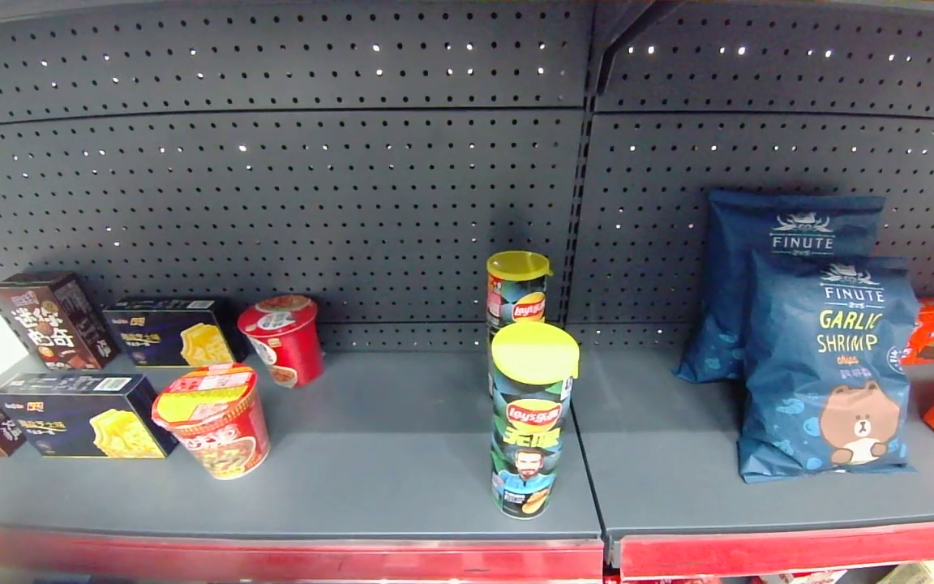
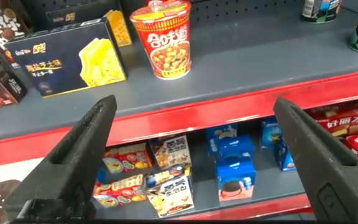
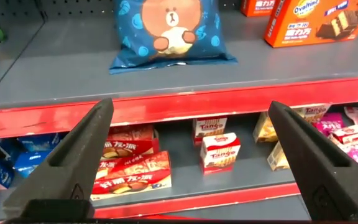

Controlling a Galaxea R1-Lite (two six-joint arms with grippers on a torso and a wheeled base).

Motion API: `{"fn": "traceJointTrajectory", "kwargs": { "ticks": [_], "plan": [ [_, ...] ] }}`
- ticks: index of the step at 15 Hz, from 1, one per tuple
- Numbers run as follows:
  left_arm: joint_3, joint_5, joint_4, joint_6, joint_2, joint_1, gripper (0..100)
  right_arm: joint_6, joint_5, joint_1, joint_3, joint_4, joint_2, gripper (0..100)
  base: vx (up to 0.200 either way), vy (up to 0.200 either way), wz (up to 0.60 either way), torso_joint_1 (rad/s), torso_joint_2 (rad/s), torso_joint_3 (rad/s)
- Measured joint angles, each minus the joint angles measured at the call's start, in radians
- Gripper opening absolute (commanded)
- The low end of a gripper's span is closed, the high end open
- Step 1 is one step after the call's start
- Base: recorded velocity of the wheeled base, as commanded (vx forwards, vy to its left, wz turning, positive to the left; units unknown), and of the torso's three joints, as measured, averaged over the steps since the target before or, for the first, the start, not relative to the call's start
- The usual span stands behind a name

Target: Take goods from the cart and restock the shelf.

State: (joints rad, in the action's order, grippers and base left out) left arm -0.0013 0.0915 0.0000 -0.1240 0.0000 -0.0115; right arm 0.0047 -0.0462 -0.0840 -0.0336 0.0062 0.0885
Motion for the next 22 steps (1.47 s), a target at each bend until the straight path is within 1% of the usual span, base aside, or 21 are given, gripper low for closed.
{"fn": "traceJointTrajectory", "kwargs": {
  "ticks": [5, 8, 9, 10, 11, 13, 14, 17, 20, 22],
  "plan": [
    [0.0, -0.001, 0.0, 0.0, 0.0, -0.001, 100, 0.0, 0.0, -0.001, 0.0, 0.0, 0.0, 100, 0.0, 0.0, 0.0, 0.0, 0.0, 0.0],
    [0.0, -0.007, 0.0, -0.007, 0.0, -0.001, 100, 0.0, 0.0, 0.0, 0.0, 0.0, 0.001, 100, 0.0, 0.0, 0.0, 0.0, 0.0, 0.0],
    [0.0, -0.014, 0.0, 0.0, 0.0, -0.001, 100, 0.0, 0.0, 0.0, 0.0, 0.0, 0.001, 100, 0.0, -0.2, 0.0, -0.002, 0.0, 0.007],
    [0.0, -0.038, 0.0, 0.001, 0.0, 0.0, 100, 0.0, 0.0, 0.0, 0.0, 0.0, 0.001, 100, 0.0, -0.2, 0.0, -0.002, 0.0, -0.002],
    [0.0, -0.05, 0.0, 0.005, 0.0, 0.0, 100, 0.0, 0.0, 0.0, 0.0, 0.0, 0.001, 100, 0.0, 0.0, 0.0, 0.0, 0.0, 0.0],
    [0.0, -0.053, 0.003, 0.048, 0.0, 0.001, 100, 0.0, 0.0, -0.001, 0.0, 0.0, 0.002, 100, 0.0, 0.0, 0.0, 0.0, 0.0, 0.0],
    [0.0, -0.053, 0.002, 0.055, 0.0, 0.002, 100, 0.0, 0.0, 0.001, 0.0, 0.001, 0.002, 100, 0.0, 0.0, 0.0, 0.0, 0.0, 0.0],
    [0.0, -0.053, 0.002, 0.061, 0.0, 0.001, 100, -0.003, 0.001, 0.0, 0.0, 0.0, 0.002, 100, 0.0, 0.0, 0.0, 0.0, 0.0, 0.0],
    [0.0, -0.055, 0.002, 0.056, 0.0, 0.001, 100, -0.005, 0.001, 0.0, 0.0, 0.0, 0.002, 100, 0.0, 0.0, 0.0, 0.0, 0.0, 0.0],
    [0.0, -0.093, 0.002, 0.056, 0.0, 0.001, 100, -0.005, 0.002, 0.0, 0.0, 0.0, 0.002, 100, 0.0, -0.2, 0.0, 0.0, 0.0, 0.002]
  ]
}}
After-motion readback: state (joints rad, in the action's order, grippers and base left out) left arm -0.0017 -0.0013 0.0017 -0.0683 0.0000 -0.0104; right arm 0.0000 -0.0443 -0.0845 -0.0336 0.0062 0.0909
